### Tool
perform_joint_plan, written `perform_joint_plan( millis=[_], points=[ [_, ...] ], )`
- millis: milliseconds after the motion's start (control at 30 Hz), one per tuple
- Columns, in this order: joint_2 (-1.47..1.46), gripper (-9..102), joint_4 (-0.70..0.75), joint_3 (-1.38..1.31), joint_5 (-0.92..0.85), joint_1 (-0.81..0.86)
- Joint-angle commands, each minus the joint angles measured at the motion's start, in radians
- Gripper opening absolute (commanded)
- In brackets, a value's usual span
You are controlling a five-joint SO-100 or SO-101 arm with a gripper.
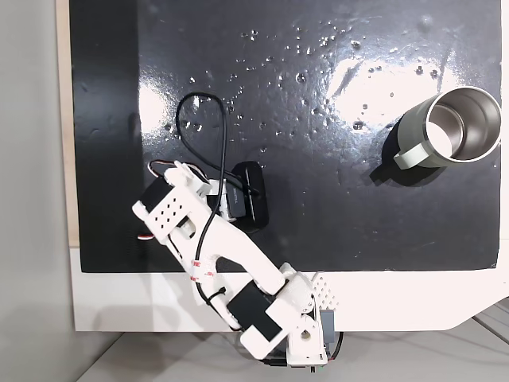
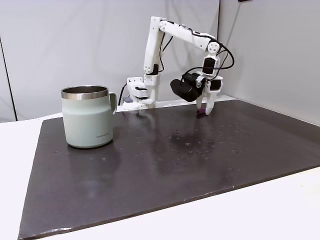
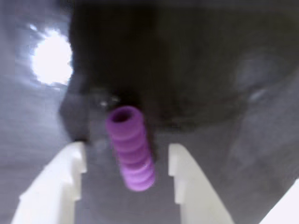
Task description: Grasp a pengrip and put it in the cup.
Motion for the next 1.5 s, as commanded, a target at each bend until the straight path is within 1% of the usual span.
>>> perform_joint_plan(
  millis=[0, 267, 533, 633, 800, 900, 1033, 1100, 1200, 1267, 1367, 1467],
  points=[
    [-0.005, 20, -0.021, -0.048, -0.006, -0.034],
    [-0.026, 13, -0.069, -0.012, -0.041, -0.051],
    [0.028, 9, -0.069, 0.057, -0.074, -0.012],
    [0.037, 1, -0.069, 0.069, -0.084, 0.006],
    [0.057, 0, -0.067, 0.071, -0.087, 0.028],
    [0.086, 0, -0.038, 0.049, -0.094, 0.028],
    [0.114, 0, 0.087, -0.080, -0.106, 0.040],
    [0.146, 0, 0.137, -0.126, -0.147, 0.064],
    [0.256, 0, 0.144, -0.112, -0.249, 0.123],
    [0.316, 0, 0.179, -0.112, -0.302, 0.172],
    [0.390, 0, 0.241, -0.124, -0.394, 0.265],
    [0.457, 0, 0.275, -0.127, -0.515, 0.396]
  ],
)
